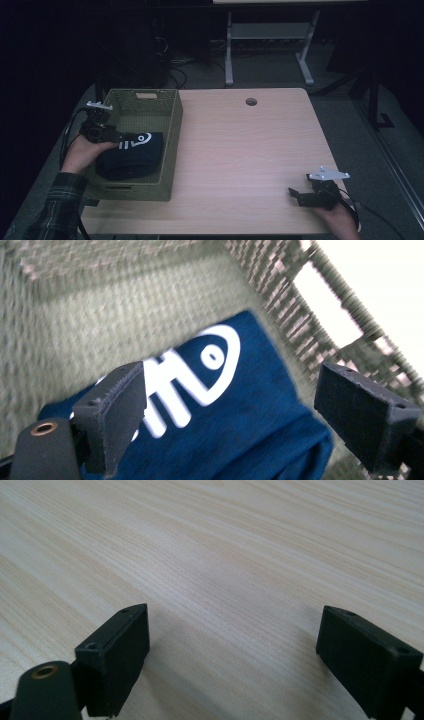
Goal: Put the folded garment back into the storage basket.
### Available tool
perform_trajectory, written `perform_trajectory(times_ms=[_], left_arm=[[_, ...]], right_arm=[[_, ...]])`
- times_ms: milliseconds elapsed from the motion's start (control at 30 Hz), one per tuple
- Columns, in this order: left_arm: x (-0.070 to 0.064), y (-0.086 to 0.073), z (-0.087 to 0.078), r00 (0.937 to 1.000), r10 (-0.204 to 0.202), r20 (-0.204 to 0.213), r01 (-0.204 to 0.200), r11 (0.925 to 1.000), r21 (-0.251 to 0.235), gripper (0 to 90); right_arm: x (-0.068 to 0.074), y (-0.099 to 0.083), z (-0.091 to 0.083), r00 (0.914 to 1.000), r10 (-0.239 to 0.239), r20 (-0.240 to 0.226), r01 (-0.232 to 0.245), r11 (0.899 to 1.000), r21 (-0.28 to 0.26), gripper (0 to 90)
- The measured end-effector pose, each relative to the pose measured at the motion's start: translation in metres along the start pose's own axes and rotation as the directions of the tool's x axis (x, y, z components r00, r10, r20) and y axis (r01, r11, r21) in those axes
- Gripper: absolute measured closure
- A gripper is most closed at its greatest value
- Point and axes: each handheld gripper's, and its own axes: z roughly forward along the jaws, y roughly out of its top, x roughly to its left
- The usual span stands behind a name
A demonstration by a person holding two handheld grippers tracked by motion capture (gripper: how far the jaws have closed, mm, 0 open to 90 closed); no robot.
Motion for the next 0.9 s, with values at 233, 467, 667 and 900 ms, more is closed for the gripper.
perform_trajectory(times_ms=[233,467,667,900], left_arm=[[-0.026,0.011,0.008,0.9982,0.048,0.035,-0.047,0.9985,-0.027,13.1],[-0.052,0.017,0.016,0.9932,0.080,0.084,-0.075,0.9950,-0.066,13.4],[-0.072,0.022,0.022,0.9880,0.104,0.114,-0.093,0.9904,-0.102,13.8],[-0.099,0.029,0.031,0.9769,0.144,0.158,-0.125,0.9844,-0.124,14.0]], right_arm=[[0.000,0.000,0.000,1.0000,0.000,0.000,0.000,1.000,0.000,13.4],[0.000,0.000,0.000,1.0000,-0.005,0.001,0.005,1.000,-0.003,13.4],[0.000,0.000,0.000,1.0000,-0.007,0.001,0.007,1.000,-0.003,13.4],[0.000,0.000,0.000,1.0000,-0.006,0.001,0.006,1.000,-0.004,13.4]])
